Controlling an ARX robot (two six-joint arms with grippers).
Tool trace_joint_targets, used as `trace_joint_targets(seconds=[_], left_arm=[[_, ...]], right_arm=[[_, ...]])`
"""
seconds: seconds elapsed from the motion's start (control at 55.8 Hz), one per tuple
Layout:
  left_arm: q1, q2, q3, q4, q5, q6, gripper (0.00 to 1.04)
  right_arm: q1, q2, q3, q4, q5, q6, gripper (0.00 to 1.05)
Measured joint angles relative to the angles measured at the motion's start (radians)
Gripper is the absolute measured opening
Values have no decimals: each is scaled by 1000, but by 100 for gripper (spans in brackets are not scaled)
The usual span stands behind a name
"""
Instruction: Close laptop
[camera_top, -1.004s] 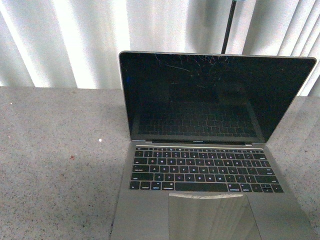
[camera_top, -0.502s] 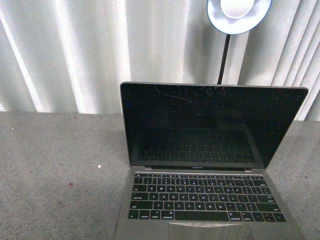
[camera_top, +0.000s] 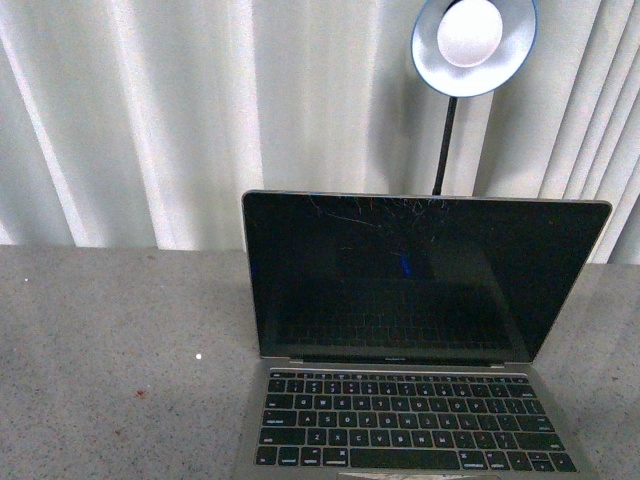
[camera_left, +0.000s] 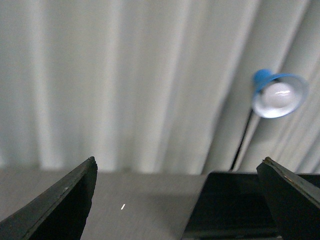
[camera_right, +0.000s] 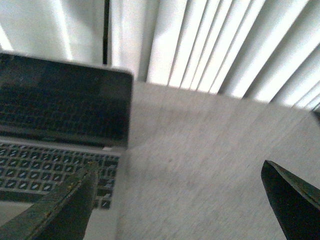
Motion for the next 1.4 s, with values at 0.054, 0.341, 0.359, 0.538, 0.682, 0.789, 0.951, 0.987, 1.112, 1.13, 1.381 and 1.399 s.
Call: trace_joint_targets(seconds=[0.054,0.341,0.359,0.538,0.682,0.789,0.951,0.987,1.112,1.13,1.381,1.399], left_arm=[[-28,161,104,33,60,54,98],[-190,670,515,-10,21,268,98],[-198,686,539,-17,13,284,98],[-237,846,750,-145,-49,434,74],[-239,937,848,-266,-123,545,50],[-239,977,893,-336,-161,603,33],[-238,1012,983,-453,-194,653,6],[-238,1020,1006,-492,-193,665,4],[-237,1048,1044,-592,-178,686,4],[-237,1050,1046,-598,-177,687,4],[-264,1078,1061,-671,-150,697,4],[-267,1078,1062,-673,-150,700,4]], right_arm=[[-10,87,49,62,-12,-84,97],[1,571,356,240,-125,-344,97],[6,595,379,246,-128,-355,97],[49,733,553,196,-182,-399,66],[77,784,632,84,-266,-458,43],[98,817,668,26,-297,-521,25],[120,862,709,-31,-323,-582,3],[122,869,715,-37,-325,-589,3],[125,901,742,-64,-335,-614,3],[125,904,744,-66,-336,-618,3],[130,968,800,-116,-365,-659,3],[132,973,805,-118,-366,-662,3]])
